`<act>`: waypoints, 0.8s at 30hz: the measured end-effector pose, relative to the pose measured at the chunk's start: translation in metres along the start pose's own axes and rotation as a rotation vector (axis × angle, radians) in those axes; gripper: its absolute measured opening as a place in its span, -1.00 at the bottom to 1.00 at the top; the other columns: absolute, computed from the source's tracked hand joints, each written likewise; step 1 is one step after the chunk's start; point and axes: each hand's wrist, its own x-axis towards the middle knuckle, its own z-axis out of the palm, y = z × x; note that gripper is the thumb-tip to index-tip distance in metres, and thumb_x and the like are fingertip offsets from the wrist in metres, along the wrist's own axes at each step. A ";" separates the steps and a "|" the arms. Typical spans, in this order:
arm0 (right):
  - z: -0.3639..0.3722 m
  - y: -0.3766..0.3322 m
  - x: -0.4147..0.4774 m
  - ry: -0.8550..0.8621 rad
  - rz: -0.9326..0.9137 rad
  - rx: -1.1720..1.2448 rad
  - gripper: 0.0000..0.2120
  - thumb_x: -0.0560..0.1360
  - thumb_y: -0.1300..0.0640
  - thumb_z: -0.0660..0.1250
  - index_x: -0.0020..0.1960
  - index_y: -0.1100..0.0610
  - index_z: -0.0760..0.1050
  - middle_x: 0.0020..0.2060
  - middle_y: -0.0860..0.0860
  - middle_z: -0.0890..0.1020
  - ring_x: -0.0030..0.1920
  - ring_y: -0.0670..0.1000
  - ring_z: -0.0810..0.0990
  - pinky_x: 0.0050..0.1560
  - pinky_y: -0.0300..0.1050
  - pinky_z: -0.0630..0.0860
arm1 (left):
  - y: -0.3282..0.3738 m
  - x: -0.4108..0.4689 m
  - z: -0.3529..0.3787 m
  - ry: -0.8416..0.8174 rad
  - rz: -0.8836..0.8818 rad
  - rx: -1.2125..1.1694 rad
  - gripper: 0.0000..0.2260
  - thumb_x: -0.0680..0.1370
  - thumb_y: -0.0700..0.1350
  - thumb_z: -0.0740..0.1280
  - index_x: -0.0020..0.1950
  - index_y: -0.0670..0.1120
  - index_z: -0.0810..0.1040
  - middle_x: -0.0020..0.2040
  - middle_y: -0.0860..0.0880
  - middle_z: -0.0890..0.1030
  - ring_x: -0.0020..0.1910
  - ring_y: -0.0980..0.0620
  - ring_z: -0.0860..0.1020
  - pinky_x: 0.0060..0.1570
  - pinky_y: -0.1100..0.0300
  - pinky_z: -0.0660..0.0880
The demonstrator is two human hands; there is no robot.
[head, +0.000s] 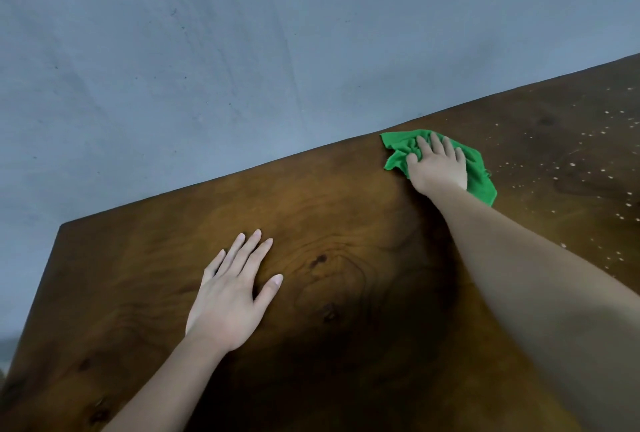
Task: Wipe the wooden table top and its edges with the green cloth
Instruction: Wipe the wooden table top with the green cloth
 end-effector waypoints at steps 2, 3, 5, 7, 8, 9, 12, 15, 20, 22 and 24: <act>0.005 -0.022 -0.004 -0.008 0.023 -0.014 -0.32 0.73 -0.25 -0.14 0.81 -0.08 -0.01 0.81 0.03 -0.03 0.79 0.17 -0.11 0.75 0.25 -0.14 | 0.000 0.000 0.000 -0.001 0.001 -0.001 -0.27 0.68 0.53 -0.28 0.81 0.29 -0.02 0.81 0.26 -0.12 0.77 0.23 -0.26 0.79 -0.04 -0.11; 0.008 -0.036 -0.006 -0.014 -0.005 -0.026 -0.31 0.72 -0.26 -0.14 0.81 -0.09 -0.02 0.81 0.03 -0.03 0.79 0.18 -0.11 0.75 0.27 -0.14 | 0.000 0.000 0.000 -0.001 0.002 -0.002 -0.27 0.68 0.53 -0.28 0.81 0.30 -0.02 0.81 0.26 -0.12 0.77 0.23 -0.26 0.79 -0.04 -0.12; 0.016 -0.073 -0.015 -0.032 -0.130 -0.052 -0.31 0.72 -0.29 -0.15 0.81 -0.10 -0.02 0.80 0.00 -0.03 0.79 0.16 -0.11 0.75 0.27 -0.12 | -0.001 0.000 0.000 -0.001 0.001 0.002 -0.28 0.68 0.53 -0.27 0.81 0.31 -0.03 0.81 0.26 -0.13 0.76 0.24 -0.26 0.78 -0.02 -0.14; 0.026 -0.116 -0.028 -0.065 -0.283 -0.072 -0.31 0.72 -0.29 -0.15 0.81 -0.11 -0.01 0.80 -0.02 -0.03 0.79 0.13 -0.11 0.75 0.27 -0.12 | -0.001 0.000 0.001 -0.001 0.002 0.006 -0.29 0.69 0.52 -0.26 0.81 0.31 -0.04 0.81 0.27 -0.14 0.76 0.25 -0.28 0.77 0.00 -0.17; 0.032 -0.138 -0.037 -0.082 -0.353 -0.080 -0.31 0.72 -0.29 -0.16 0.80 -0.12 -0.02 0.80 -0.02 -0.04 0.79 0.13 -0.12 0.75 0.27 -0.13 | -0.002 0.000 0.001 0.002 0.004 0.004 -0.30 0.69 0.52 -0.25 0.81 0.31 -0.03 0.81 0.28 -0.13 0.75 0.26 -0.29 0.77 0.01 -0.18; 0.038 -0.158 -0.046 -0.099 -0.417 -0.086 -0.31 0.72 -0.30 -0.17 0.80 -0.12 -0.02 0.80 -0.02 -0.04 0.79 0.12 -0.13 0.75 0.27 -0.14 | -0.003 0.000 0.002 0.006 0.005 0.003 -0.30 0.70 0.51 -0.24 0.81 0.30 -0.02 0.81 0.28 -0.12 0.75 0.26 -0.28 0.77 0.01 -0.17; 0.054 -0.205 -0.072 -0.143 -0.598 -0.100 -0.32 0.71 -0.30 -0.20 0.80 -0.15 -0.03 0.80 -0.04 -0.06 0.79 0.11 -0.15 0.75 0.27 -0.17 | -0.004 0.000 0.004 0.014 0.005 0.002 -0.31 0.71 0.50 -0.22 0.81 0.29 0.00 0.81 0.28 -0.10 0.75 0.27 -0.28 0.77 0.01 -0.16; 0.062 -0.215 -0.084 -0.180 -0.717 -0.099 -0.35 0.74 -0.29 -0.16 0.80 -0.16 -0.01 0.80 -0.08 -0.04 0.79 0.05 -0.14 0.75 0.19 -0.23 | -0.004 0.001 0.003 0.001 -0.003 0.004 -0.30 0.70 0.52 -0.23 0.81 0.30 -0.01 0.81 0.28 -0.09 0.76 0.27 -0.27 0.74 0.04 -0.22; 0.056 -0.168 -0.085 -0.173 -0.731 -0.035 -0.37 0.75 -0.27 -0.13 0.79 -0.18 0.04 0.79 -0.12 0.00 0.78 -0.04 -0.09 0.74 0.06 -0.21 | -0.002 0.002 -0.001 -0.029 -0.011 -0.011 -0.25 0.65 0.56 -0.29 0.80 0.31 -0.03 0.81 0.26 -0.10 0.77 0.23 -0.24 0.78 -0.04 -0.14; 0.050 -0.138 -0.084 -0.151 -0.671 -0.013 -0.37 0.74 -0.28 -0.13 0.79 -0.19 0.04 0.79 -0.13 0.00 0.78 -0.05 -0.09 0.73 0.03 -0.19 | -0.001 0.001 -0.003 -0.041 -0.013 -0.014 -0.21 0.62 0.57 -0.32 0.81 0.31 -0.03 0.81 0.25 -0.11 0.77 0.22 -0.23 0.79 -0.05 -0.12; 0.042 -0.106 -0.083 -0.127 -0.600 -0.007 -0.37 0.74 -0.28 -0.14 0.79 -0.19 0.04 0.79 -0.14 0.00 0.78 -0.06 -0.09 0.73 0.02 -0.19 | 0.000 0.001 -0.007 -0.055 -0.010 -0.025 -0.17 0.59 0.59 -0.36 0.81 0.30 -0.03 0.82 0.24 -0.12 0.78 0.20 -0.22 0.79 -0.07 -0.11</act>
